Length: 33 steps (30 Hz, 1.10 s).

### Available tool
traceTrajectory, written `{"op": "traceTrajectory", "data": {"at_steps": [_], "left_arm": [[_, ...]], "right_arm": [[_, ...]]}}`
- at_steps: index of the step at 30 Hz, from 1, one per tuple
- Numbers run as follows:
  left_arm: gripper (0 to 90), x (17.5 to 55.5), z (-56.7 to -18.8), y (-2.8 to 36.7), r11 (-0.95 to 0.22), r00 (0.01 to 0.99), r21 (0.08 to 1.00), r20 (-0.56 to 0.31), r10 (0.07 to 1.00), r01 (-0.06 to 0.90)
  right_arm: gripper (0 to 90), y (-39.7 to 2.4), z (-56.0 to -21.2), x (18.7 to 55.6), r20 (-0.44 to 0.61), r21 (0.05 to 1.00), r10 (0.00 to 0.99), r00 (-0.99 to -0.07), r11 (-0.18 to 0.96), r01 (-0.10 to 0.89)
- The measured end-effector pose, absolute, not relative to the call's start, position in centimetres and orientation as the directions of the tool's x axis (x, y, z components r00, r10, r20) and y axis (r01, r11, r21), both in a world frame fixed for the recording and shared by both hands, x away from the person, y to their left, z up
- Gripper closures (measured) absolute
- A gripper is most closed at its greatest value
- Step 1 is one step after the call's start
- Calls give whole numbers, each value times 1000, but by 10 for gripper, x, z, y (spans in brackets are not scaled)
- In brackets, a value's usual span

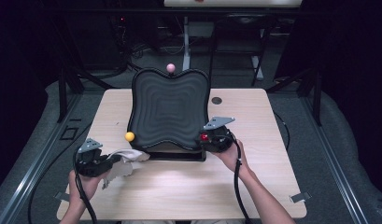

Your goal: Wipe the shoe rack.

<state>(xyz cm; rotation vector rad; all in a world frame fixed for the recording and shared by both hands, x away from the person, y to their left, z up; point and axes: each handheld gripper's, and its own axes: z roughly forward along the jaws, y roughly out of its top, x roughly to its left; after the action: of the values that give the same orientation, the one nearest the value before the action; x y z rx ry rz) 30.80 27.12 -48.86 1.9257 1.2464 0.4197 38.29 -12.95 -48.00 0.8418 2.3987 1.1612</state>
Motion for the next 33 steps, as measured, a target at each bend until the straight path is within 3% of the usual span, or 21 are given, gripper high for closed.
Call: {"op": "traceTrajectory", "data": {"at_steps": [4, 8, 13, 29, 33], "left_arm": [[830, 309, -488, 274, -198, 453, 760, -140, 881, 620], [830, 311, -489, 275, -197, 446, 756, -138, 884, 624], [832, 312, -489, 277, -194, 438, 751, -138, 889, 631], [832, 312, -489, 283, -180, 419, 751, -140, 897, 635], [832, 313, -488, 285, -185, 420, 750, -134, 898, 635]], "right_arm": [[594, -129, -479, 383, -53, 792, 647, -761, 491, 362], [527, -125, -479, 381, -70, 789, 661, -747, 494, 364], [593, -125, -480, 381, -77, 793, 677, -732, 486, 367], [595, -142, -474, 389, -44, 763, 637, -769, 519, 386], [491, -141, -474, 388, -37, 762, 657, -753, 507, 404]]}}
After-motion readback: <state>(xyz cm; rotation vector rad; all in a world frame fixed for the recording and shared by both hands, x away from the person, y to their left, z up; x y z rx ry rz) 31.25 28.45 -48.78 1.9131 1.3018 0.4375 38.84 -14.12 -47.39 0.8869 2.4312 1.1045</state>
